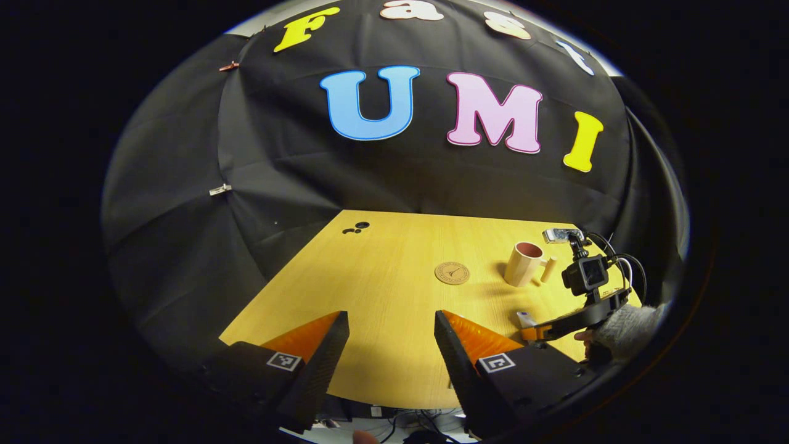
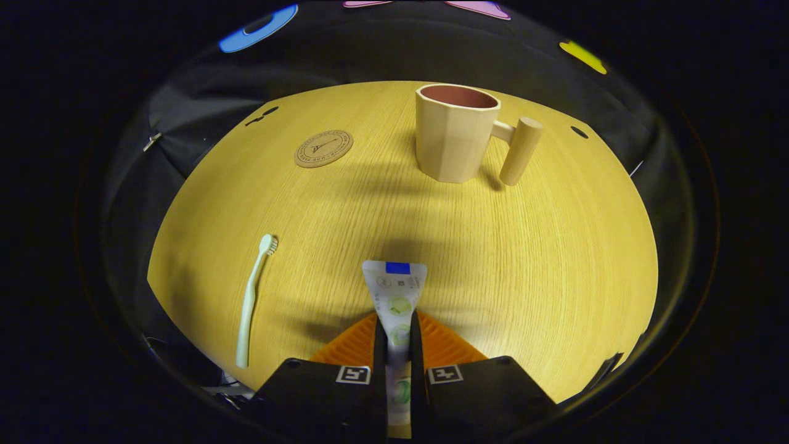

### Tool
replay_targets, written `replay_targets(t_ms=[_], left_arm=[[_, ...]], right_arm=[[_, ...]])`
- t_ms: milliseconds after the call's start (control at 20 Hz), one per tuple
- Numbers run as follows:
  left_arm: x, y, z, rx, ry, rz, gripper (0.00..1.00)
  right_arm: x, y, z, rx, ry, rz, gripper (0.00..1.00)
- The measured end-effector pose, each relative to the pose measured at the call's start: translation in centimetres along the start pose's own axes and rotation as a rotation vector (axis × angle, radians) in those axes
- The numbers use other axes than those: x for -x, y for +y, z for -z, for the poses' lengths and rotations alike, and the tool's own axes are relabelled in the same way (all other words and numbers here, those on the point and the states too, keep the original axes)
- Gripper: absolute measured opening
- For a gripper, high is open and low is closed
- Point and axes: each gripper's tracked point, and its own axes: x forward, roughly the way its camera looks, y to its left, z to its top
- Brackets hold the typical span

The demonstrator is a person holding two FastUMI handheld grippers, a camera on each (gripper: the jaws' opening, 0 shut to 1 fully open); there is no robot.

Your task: Put the toothbrush and toothpaste on the desktop into the cup, then pick up the cup and place it on the coaster on the desktop.

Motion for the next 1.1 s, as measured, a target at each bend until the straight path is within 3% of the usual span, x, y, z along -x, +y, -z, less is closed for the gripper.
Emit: replay_targets(t_ms=[200, 400, 700, 1100], left_arm=[[-1.5, -2.4, 0.7, 0.041, 0.056, 0.055, 0.89], [-3.3, -5.0, 2.4, 0.081, 0.14, 0.111, 0.88], [-8.3, -7.9, 5.7, 0.095, 0.219, 0.143, 0.82], [-13.4, -9.4, 13.4, -0.028, 0.389, 0.144, 0.82]], right_arm=[[0.9, 2.2, -0.9, -0.114, -0.04, -0.128, 0.13], [4.0, 1.6, -3.4, -0.134, -0.17, -0.188, 0.13], [9.1, -1.3, -5.3, -0.178, -0.217, -0.225, 0.13], [12.6, -6.4, -6.6, -0.263, -0.249, -0.211, 0.13]])
